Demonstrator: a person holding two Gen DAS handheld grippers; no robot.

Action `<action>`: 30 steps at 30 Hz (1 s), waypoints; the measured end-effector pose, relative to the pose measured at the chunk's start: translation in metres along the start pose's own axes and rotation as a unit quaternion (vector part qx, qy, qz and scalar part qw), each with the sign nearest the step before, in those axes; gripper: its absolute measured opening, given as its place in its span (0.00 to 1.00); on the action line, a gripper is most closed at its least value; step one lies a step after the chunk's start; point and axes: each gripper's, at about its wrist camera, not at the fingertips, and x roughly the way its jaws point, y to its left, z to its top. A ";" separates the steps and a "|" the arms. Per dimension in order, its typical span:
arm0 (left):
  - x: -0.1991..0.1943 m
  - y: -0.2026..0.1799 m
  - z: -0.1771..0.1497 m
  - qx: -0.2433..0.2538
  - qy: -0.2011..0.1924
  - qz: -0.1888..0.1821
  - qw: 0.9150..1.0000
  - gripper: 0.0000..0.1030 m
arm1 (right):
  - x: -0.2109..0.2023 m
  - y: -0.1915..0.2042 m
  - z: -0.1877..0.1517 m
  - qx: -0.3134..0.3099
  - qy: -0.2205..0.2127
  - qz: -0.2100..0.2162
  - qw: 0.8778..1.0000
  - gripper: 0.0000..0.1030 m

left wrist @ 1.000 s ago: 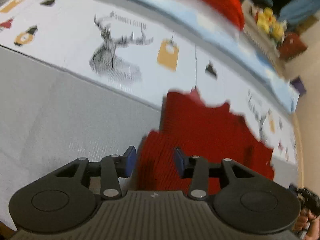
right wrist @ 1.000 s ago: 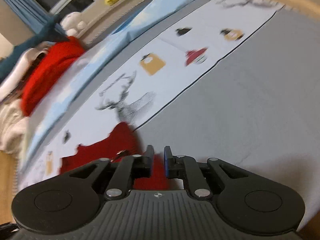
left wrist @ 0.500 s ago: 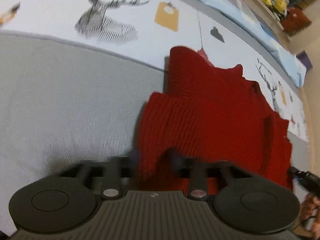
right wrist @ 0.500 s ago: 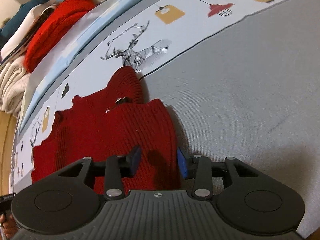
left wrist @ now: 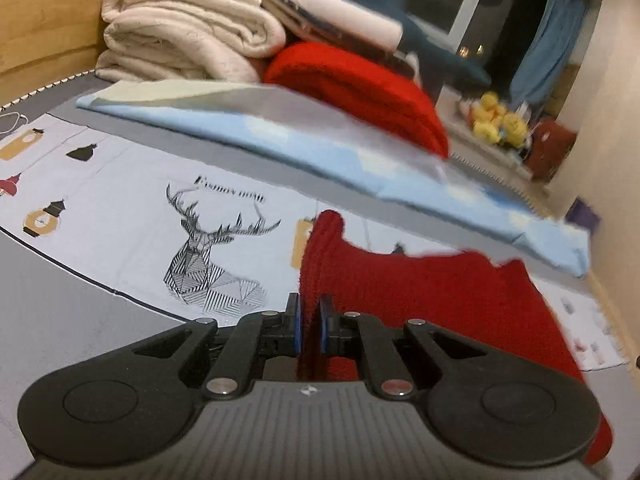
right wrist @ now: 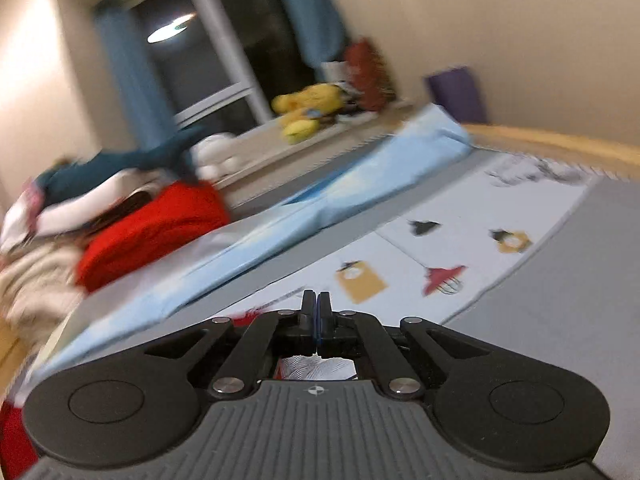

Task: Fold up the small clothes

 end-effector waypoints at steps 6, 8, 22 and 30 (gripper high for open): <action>0.053 0.014 -0.015 -0.034 0.139 0.036 0.989 0.30 | 0.064 -0.012 -0.024 0.076 0.145 -0.004 0.986 0.05; 0.059 0.027 -0.019 -0.079 0.160 0.029 0.983 0.43 | 0.080 -0.005 -0.031 0.078 0.184 0.017 0.980 0.35; 0.044 0.033 -0.013 -0.127 0.159 -0.045 0.978 0.11 | 0.056 0.035 -0.033 0.020 0.176 0.039 0.983 0.10; 0.040 0.038 -0.024 -0.087 0.244 0.000 0.966 0.17 | 0.062 -0.013 -0.054 0.056 0.295 -0.009 0.954 0.17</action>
